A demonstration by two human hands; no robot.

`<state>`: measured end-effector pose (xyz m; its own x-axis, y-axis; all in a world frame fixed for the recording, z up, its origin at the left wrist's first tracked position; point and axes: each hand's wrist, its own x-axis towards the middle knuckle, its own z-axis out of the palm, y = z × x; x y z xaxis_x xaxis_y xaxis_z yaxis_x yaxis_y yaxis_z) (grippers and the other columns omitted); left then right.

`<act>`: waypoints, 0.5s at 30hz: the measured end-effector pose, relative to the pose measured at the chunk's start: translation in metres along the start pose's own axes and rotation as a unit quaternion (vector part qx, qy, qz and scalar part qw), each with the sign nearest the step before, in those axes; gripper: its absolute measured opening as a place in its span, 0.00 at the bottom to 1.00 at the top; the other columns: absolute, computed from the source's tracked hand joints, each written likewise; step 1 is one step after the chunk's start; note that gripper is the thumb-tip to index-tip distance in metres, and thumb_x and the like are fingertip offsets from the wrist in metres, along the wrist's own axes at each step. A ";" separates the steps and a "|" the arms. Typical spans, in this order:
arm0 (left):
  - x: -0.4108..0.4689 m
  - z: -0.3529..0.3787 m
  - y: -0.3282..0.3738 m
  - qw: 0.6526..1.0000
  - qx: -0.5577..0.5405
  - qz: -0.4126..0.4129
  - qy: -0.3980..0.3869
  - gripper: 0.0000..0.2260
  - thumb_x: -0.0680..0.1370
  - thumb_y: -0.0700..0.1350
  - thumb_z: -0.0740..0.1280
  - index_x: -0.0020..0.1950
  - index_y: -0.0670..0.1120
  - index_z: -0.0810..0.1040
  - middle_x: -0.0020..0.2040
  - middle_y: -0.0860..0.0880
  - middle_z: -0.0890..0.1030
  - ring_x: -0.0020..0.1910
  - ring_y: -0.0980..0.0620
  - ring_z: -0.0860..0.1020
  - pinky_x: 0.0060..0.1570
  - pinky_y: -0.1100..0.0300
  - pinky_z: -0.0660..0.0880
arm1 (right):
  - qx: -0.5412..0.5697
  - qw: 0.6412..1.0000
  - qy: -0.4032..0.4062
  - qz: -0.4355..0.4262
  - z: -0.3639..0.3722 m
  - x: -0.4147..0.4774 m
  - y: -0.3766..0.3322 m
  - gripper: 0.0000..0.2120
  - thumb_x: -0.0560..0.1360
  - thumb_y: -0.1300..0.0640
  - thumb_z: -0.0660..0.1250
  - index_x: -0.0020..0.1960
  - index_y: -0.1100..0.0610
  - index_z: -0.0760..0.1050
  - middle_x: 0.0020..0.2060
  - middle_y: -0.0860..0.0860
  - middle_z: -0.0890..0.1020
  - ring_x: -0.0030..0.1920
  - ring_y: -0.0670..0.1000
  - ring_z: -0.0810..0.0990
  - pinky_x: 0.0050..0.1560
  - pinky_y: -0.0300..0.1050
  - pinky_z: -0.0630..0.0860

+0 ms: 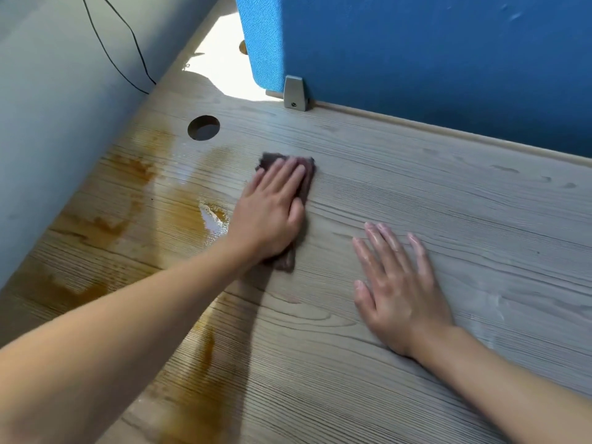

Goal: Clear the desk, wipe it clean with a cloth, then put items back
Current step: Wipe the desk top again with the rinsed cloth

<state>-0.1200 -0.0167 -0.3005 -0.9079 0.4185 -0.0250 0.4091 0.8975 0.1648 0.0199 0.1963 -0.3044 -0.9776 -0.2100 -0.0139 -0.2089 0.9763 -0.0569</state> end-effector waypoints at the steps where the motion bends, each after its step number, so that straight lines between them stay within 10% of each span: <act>1: 0.008 0.000 -0.001 0.999 0.011 -0.036 -0.004 0.30 0.79 0.55 0.47 0.81 0.50 0.55 0.82 0.51 0.54 0.80 0.54 0.49 0.79 0.53 0.45 | -0.001 1.000 -0.004 0.001 0.000 0.000 0.000 0.31 0.77 0.45 0.51 0.77 0.58 0.65 0.78 0.57 0.61 0.79 0.55 0.57 0.75 0.66 0.55; 11: -0.122 -0.001 0.038 0.953 0.006 0.295 -0.064 0.29 0.81 0.53 0.55 0.81 0.46 0.57 0.81 0.48 0.54 0.81 0.51 0.48 0.78 0.48 0.51 | -0.003 1.000 -0.002 0.003 0.000 0.002 -0.001 0.32 0.74 0.46 0.52 0.76 0.58 0.67 0.78 0.57 0.62 0.78 0.55 0.59 0.75 0.66 0.55; 15: -0.064 0.002 0.011 0.977 -0.019 0.211 -0.031 0.28 0.78 0.53 0.56 0.79 0.49 0.62 0.80 0.49 0.60 0.80 0.52 0.56 0.78 0.49 0.54 | -0.003 1.000 0.003 0.005 0.001 0.002 -0.001 0.32 0.76 0.46 0.52 0.76 0.58 0.67 0.77 0.57 0.63 0.78 0.55 0.60 0.74 0.66 0.56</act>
<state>-0.0573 -0.0331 -0.2988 -0.6517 0.7584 -0.0071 0.7406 0.6384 0.2096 0.0185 0.1951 -0.3053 -0.9796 -0.2008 -0.0081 -0.2002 0.9784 -0.0510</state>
